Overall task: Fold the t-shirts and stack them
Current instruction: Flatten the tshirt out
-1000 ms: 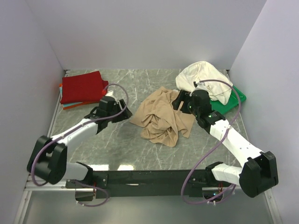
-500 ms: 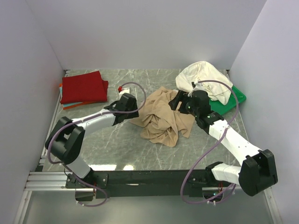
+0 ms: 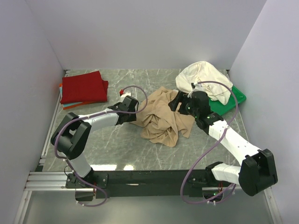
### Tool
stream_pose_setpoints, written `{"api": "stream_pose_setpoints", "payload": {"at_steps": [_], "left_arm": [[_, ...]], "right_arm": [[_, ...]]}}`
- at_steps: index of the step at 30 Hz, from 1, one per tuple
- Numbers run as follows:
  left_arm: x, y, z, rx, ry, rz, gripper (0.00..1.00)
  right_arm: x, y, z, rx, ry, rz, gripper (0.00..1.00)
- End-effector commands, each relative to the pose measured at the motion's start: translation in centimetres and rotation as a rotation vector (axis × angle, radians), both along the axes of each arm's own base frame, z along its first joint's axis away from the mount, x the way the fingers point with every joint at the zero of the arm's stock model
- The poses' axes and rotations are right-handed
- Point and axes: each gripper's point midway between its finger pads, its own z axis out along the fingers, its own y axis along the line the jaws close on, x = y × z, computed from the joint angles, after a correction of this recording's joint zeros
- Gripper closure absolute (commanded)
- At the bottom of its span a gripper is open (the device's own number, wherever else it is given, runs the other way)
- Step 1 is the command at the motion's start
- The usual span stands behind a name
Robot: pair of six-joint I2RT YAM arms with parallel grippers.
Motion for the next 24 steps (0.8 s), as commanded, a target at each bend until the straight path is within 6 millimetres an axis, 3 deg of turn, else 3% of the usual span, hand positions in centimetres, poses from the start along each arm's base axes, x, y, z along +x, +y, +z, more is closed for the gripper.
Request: {"api": "stream_pose_setpoints", "payload": {"at_steps": [1,12,24], "left_arm": [[0.8,-1.5,1.4,-0.038,-0.029,-0.026,0.52],[0.6,-1.6,-0.8,0.007,0.033,-0.042,0.55],[0.1,-1.2,-1.9,0.021,0.068,-0.019,0.64]], "right_arm": [[0.4,0.1,0.7,0.018,-0.028,-0.004,0.2],[0.2,0.2,0.7,0.027,-0.028,0.002,0.2],[0.2,0.2,0.6,0.026,-0.027,-0.003,0.2]]}}
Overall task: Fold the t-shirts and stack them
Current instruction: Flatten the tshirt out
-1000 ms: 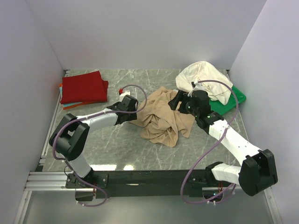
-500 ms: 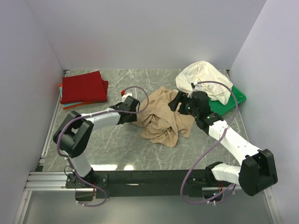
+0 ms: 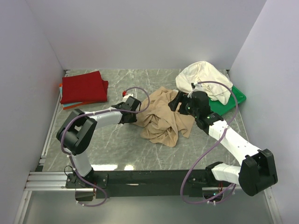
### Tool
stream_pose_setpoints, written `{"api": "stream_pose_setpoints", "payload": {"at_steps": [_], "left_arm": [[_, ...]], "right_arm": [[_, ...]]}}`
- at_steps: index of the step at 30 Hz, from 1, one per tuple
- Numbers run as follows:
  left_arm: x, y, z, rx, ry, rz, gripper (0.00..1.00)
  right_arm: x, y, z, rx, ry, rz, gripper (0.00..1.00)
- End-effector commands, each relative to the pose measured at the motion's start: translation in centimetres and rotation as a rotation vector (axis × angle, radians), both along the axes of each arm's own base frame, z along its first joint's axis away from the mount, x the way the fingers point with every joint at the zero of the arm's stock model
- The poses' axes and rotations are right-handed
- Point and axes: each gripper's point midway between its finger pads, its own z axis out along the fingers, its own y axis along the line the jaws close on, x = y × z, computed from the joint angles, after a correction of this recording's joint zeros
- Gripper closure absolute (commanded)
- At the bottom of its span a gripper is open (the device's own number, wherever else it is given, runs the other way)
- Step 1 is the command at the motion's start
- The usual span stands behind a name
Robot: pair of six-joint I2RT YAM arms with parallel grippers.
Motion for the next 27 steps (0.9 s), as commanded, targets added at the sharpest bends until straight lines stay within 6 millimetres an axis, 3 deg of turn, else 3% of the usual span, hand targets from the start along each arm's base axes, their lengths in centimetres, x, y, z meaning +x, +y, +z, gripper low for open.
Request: {"api": "stream_pose_setpoints", "payload": {"at_steps": [1,7,11,15,18,20,21,23,25,26,27], "left_arm": [[0.1,-0.7,0.2,-0.012,0.006,-0.008,0.65],[-0.8,-1.0,-0.6,-0.028,0.036,-0.024,0.75],[-0.7,-1.2,-0.3,-0.043,0.027,-0.025,0.99],[0.0,-2.4,1.4,-0.09,0.0,-0.056,1.0],[1.8,-3.6,4.8,-0.133,-0.064,-0.085,1.0],[3.7,-3.7,8.9,-0.161,-0.138,-0.091,1.0],[4.8,-2.8,10.6,-0.165,-0.171,-0.072,1.0],[6.5,-1.8,16.1,-0.204,-0.276,-0.061,1.0],[8.3,0.4,20.5,-0.252,-0.373,-0.019,1.0],[8.4,1.4,23.3,-0.289,-0.434,-0.011,1.0],[8.9,2.7,24.9,-0.315,-0.472,0.005,1.0]], "right_arm": [[0.3,0.1,0.7,0.02,-0.031,-0.002,0.2],[0.4,0.2,0.6,0.025,-0.029,-0.003,0.2],[0.3,0.2,0.7,0.025,-0.03,-0.001,0.2],[0.1,0.1,0.7,0.021,-0.029,-0.003,0.2],[0.0,0.1,0.7,0.019,-0.028,0.0,0.2],[-0.1,0.0,0.6,0.016,-0.024,0.0,0.2],[-0.3,0.0,0.6,0.017,-0.024,0.003,0.2],[-0.6,0.1,0.5,0.022,-0.02,0.01,0.2],[-1.1,0.4,0.2,0.034,-0.005,0.036,0.2],[-1.4,0.7,0.1,0.041,0.002,0.052,0.21],[-1.8,0.9,-0.5,0.043,0.019,0.068,0.22]]}}
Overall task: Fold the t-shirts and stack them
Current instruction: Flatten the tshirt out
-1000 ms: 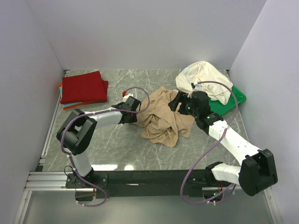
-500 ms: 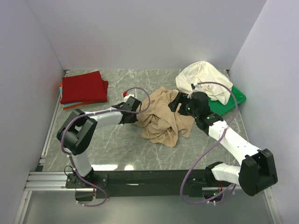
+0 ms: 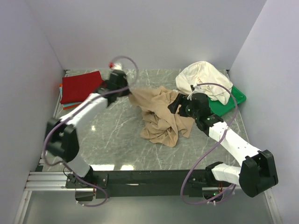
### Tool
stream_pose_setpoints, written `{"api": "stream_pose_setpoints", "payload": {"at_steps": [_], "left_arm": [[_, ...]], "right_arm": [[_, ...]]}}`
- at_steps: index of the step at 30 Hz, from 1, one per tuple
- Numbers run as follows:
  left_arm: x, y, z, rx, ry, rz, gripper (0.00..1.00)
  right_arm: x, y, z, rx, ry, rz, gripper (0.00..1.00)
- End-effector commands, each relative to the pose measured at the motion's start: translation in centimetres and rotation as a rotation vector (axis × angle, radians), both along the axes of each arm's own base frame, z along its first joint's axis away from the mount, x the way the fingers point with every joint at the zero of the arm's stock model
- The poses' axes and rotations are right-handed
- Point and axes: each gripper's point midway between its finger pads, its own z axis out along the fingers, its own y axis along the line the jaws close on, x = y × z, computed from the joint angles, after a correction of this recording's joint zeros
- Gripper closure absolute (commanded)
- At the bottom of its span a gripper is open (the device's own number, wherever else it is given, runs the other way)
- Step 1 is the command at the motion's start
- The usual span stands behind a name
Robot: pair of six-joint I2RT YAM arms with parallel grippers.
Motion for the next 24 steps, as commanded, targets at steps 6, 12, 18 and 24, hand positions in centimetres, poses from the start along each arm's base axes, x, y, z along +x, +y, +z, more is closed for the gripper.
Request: {"api": "stream_pose_setpoints", "payload": {"at_steps": [6,12,18,24], "left_arm": [[1.5,8.5,14.3,-0.173,-0.327,0.114,1.0],[1.1,10.8,13.0,-0.197,-0.307,0.139,1.0],[1.1,12.0,13.1,-0.183,-0.308,0.159,1.0],[1.0,12.6,13.4,-0.173,-0.315,0.171,1.0]], "right_arm": [[-3.6,1.5,-2.8,0.023,0.084,0.116,0.24],[-5.7,2.7,-5.1,-0.005,0.141,0.181,0.24],[-7.8,4.8,-6.8,0.002,0.2,0.266,0.25],[-9.2,5.0,-8.4,-0.023,0.24,0.266,0.25]]}}
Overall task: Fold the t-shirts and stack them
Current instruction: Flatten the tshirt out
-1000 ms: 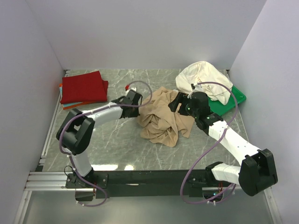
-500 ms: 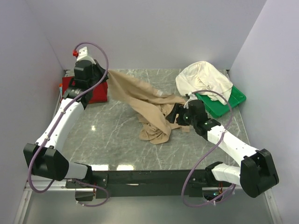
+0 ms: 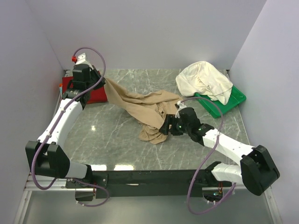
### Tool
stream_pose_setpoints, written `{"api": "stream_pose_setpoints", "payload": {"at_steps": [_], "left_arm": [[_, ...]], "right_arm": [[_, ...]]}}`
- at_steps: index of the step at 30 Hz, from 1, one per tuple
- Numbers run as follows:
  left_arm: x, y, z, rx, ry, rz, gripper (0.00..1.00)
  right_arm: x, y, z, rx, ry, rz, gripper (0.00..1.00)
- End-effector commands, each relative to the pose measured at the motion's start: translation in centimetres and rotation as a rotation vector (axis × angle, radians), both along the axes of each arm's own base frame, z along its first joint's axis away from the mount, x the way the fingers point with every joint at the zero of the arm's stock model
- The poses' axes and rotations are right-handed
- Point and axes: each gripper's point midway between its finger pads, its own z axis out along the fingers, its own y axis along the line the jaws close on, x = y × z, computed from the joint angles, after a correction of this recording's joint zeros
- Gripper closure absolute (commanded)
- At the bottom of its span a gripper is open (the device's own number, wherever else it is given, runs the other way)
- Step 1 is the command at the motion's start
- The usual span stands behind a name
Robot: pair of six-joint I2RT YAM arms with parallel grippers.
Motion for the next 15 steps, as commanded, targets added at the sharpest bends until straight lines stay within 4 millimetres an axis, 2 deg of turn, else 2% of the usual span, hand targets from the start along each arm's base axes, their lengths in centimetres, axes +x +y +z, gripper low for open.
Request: {"api": "stream_pose_setpoints", "payload": {"at_steps": [1,4,6,7,8,10,11,13,14,15], "left_arm": [[0.0,0.1,2.5,-0.009,-0.071,-0.012,1.0],[0.1,0.1,2.3,-0.012,-0.068,-0.01,1.0],[0.1,0.2,2.3,-0.011,-0.067,-0.011,1.0],[0.1,0.2,2.3,-0.01,-0.067,-0.009,1.0],[0.1,0.2,2.2,-0.01,-0.065,-0.009,1.0],[0.0,0.2,2.3,-0.013,-0.066,-0.008,1.0],[0.0,0.3,2.3,-0.013,-0.068,-0.005,1.0],[0.3,0.6,2.5,-0.016,-0.072,0.01,1.0],[0.5,0.8,2.6,-0.018,-0.077,0.018,1.0],[0.9,1.3,3.4,-0.026,-0.096,0.027,1.0]], "right_arm": [[-0.3,0.2,-0.9,-0.014,0.018,-0.008,0.25],[-0.2,0.0,-2.2,-0.052,0.043,-0.02,0.25],[0.3,-0.2,-2.7,-0.078,0.043,-0.038,0.31],[0.3,-0.3,-3.5,-0.103,0.063,-0.043,0.34],[0.6,-0.6,-3.8,-0.122,0.064,-0.052,0.45],[1.2,-0.9,-4.2,-0.159,0.065,-0.065,0.58],[1.4,-1.0,-4.1,-0.17,0.059,-0.069,0.75],[2.6,-1.4,-3.0,-0.203,0.025,-0.102,0.91],[3.9,-1.1,-1.2,-0.197,-0.016,-0.117,1.0],[4.2,-1.6,-0.5,-0.228,-0.025,-0.137,1.0]]}}
